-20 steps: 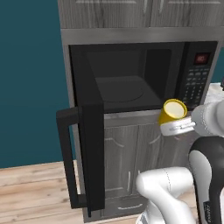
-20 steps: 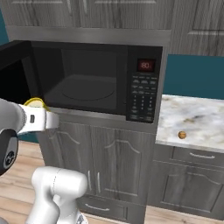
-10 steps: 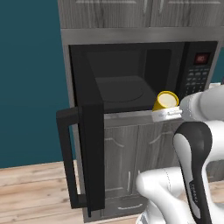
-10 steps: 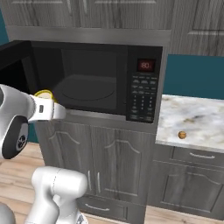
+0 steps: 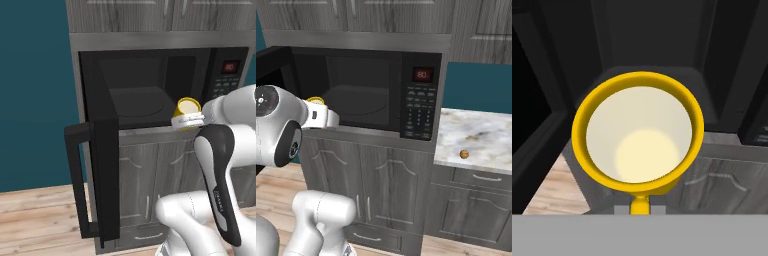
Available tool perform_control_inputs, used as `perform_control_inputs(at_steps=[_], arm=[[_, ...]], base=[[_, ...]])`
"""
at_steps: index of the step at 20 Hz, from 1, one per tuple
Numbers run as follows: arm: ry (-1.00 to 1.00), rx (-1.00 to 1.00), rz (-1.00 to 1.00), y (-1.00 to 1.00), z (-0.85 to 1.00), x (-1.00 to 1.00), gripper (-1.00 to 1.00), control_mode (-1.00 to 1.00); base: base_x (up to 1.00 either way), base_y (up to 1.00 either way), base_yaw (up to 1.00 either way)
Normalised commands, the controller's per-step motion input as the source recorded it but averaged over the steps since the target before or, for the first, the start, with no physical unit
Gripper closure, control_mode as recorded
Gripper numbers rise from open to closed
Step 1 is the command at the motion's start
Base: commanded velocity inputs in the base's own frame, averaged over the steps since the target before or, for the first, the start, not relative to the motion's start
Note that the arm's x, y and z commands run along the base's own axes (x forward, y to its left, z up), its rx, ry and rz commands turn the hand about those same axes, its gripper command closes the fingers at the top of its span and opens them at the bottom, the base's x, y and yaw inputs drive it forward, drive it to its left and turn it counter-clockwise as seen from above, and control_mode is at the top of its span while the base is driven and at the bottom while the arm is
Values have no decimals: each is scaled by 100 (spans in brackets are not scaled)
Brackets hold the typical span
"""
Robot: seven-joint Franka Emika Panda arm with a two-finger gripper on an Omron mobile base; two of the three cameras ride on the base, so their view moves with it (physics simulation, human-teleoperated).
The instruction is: Pick the mug from the counter and place it inside the microwave. Then close the microwave.
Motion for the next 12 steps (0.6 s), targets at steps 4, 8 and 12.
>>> perform_control_inputs(at_steps=[4,8,12], arm=[[1,0,-2,0,-11,29,100,-100],[7,0,-7,0,-5,48,100,-100],[6,0,-7,2,0,39,100,-100]], base=[[0,0,0],[0,0,0],[0,0,0]])
